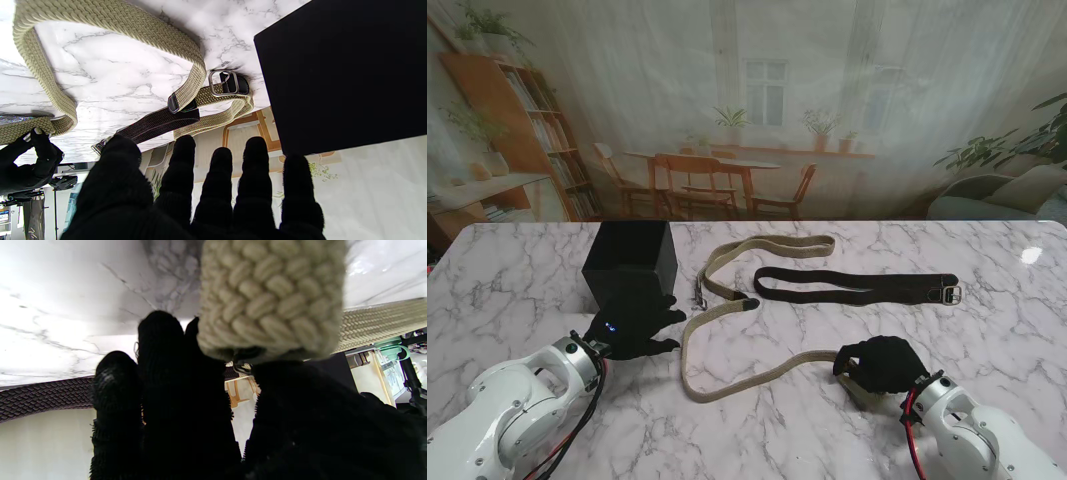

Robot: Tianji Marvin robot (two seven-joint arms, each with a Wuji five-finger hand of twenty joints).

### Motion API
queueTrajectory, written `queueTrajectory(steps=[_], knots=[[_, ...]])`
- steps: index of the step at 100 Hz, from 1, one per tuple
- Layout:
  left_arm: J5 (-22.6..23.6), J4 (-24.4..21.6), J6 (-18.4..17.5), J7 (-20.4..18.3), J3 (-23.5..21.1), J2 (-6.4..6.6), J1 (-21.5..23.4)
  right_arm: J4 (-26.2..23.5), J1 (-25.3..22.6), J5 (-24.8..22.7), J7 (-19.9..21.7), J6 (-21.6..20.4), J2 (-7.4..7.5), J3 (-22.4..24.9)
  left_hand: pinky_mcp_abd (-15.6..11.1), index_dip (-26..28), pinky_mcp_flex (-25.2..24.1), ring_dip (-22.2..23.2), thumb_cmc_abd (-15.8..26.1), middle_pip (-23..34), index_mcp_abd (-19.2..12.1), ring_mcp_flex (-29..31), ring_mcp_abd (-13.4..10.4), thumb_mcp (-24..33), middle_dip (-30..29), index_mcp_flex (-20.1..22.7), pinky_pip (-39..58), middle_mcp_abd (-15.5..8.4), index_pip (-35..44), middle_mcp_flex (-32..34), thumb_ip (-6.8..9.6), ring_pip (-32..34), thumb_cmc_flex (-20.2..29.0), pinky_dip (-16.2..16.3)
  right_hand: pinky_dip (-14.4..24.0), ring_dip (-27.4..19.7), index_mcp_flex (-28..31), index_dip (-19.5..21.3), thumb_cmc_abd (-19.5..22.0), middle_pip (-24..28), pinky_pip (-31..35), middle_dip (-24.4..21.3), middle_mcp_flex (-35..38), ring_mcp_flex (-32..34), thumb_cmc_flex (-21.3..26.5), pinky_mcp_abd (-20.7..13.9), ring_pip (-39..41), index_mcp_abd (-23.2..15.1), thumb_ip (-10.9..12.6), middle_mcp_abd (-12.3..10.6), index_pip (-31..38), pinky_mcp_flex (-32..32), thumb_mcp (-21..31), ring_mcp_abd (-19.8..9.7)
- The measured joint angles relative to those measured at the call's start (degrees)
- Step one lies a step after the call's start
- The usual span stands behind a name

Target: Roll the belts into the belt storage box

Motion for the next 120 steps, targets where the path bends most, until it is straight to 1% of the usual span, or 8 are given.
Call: queueTrajectory(steps=[16,31,40,58,81,96,107,120], knots=[[-0.02,0.05,0.00,0.01,0.01,0.00,0.00,0.04,0.04,-1.19,-0.41,-0.46,0.01,0.32,0.00,0.00,0.00,0.00,0.00,0.00,0.00,0.00,0.00,0.00,0.00,0.00,0.00,0.00,0.00,0.00,0.00,0.00,0.00,0.00,-0.50,-1.57,2.66,-4.32,-3.14,-3.63,-2.29,-1.48,0.04,0.01,1.15,-2.24,-5.71,6.14,-0.93,-0.01,2.86,-0.48,0.07,-0.17],[-0.10,0.12,0.00,-0.05,0.11,0.00,-0.06,-0.73,-0.20,-2.42,0.43,-0.97,0.19,0.92,0.00,0.00,0.00,0.00,0.00,0.00,0.00,0.00,0.00,0.00,0.00,0.00,0.00,0.00,0.00,0.00,0.00,-0.01,0.00,0.00,-0.86,-2.96,2.69,-2.35,-6.71,-5.60,-4.61,-2.19,0.04,0.04,-3.26,-4.11,-12.00,9.18,-1.63,-0.68,4.18,-1.08,0.93,-1.01],[-0.12,0.15,0.00,-0.11,0.16,0.00,-0.09,-2.55,-0.85,-2.75,4.00,-1.58,0.37,1.91,0.00,0.00,0.00,0.00,0.00,0.00,0.00,0.00,0.00,0.00,0.00,0.00,0.00,0.00,0.00,0.00,0.00,-0.01,0.00,0.00,-1.46,-3.50,2.60,1.43,-6.71,-7.62,-6.93,-3.47,-2.60,-1.22,-6.63,-5.17,-18.49,11.05,-1.65,-1.01,-3.81,-3.29,1.39,-1.64],[-0.15,0.19,0.00,-0.14,0.17,0.00,-0.10,-8.71,-2.92,-2.85,15.99,-3.57,1.22,4.75,0.00,0.00,0.00,0.00,0.00,0.00,0.00,0.00,0.00,0.00,0.00,0.00,0.00,0.00,0.00,0.00,0.00,-0.01,0.00,0.00,-2.27,-6.90,-2.09,11.34,-6.61,-11.07,-10.04,-6.19,-10.33,-7.01,-10.58,-7.98,-26.27,16.23,6.28,-0.85,-17.79,-7.21,7.57,-3.36],[-0.20,0.22,0.02,-0.14,0.13,0.00,-0.09,-13.23,-4.35,-1.22,26.11,-4.66,2.28,6.68,0.00,0.00,0.00,0.00,0.00,0.00,0.00,0.00,0.00,0.00,0.00,0.00,0.00,0.00,0.00,0.00,0.00,-0.01,0.00,0.00,-2.89,-10.55,-11.51,13.52,-6.60,-12.12,-12.79,-8.31,-20.83,-12.87,-10.33,-9.28,-30.49,21.83,9.68,1.57,-21.87,-10.98,18.31,-3.70],[-0.26,0.25,0.02,-0.14,0.08,0.00,-0.09,-14.38,-4.62,-1.78,27.82,-4.62,2.73,7.05,0.00,0.00,0.00,0.00,0.00,0.00,0.00,0.00,0.00,0.00,0.00,0.00,0.00,0.00,0.00,0.00,0.00,-0.01,0.00,0.00,-3.52,-11.68,-14.18,14.41,-7.30,-11.53,-13.52,-8.81,-24.52,-15.66,-4.13,-10.14,-31.77,22.12,10.22,1.78,-21.99,-11.73,23.28,-3.87],[-0.26,0.28,0.02,-0.13,0.04,0.00,-0.08,-14.81,-4.78,-4.88,27.14,-4.61,2.81,7.23,0.00,0.00,0.00,0.00,0.00,0.00,0.00,0.00,0.00,0.00,0.00,0.00,0.00,0.00,0.00,0.00,0.00,-0.01,0.00,0.00,-4.23,-11.77,-16.53,15.90,-7.30,-10.55,-13.57,-8.92,-26.04,-15.87,0.62,-12.47,-31.79,20.80,10.25,-0.76,-21.20,-11.69,23.65,-6.64],[-0.26,0.35,0.02,-0.08,0.03,0.00,-0.08,-14.46,-4.70,-7.49,25.05,-4.13,2.86,7.13,0.00,0.00,0.00,0.00,0.00,0.00,0.00,0.00,0.00,0.00,0.00,0.00,0.00,0.00,0.00,0.00,0.00,-0.01,0.01,0.00,-15.88,-11.77,-18.52,17.41,-8.48,-8.78,-10.98,-8.25,-26.69,-16.39,7.06,-13.67,-31.79,17.95,6.80,-3.90,-18.14,-11.72,22.09,-9.22]])
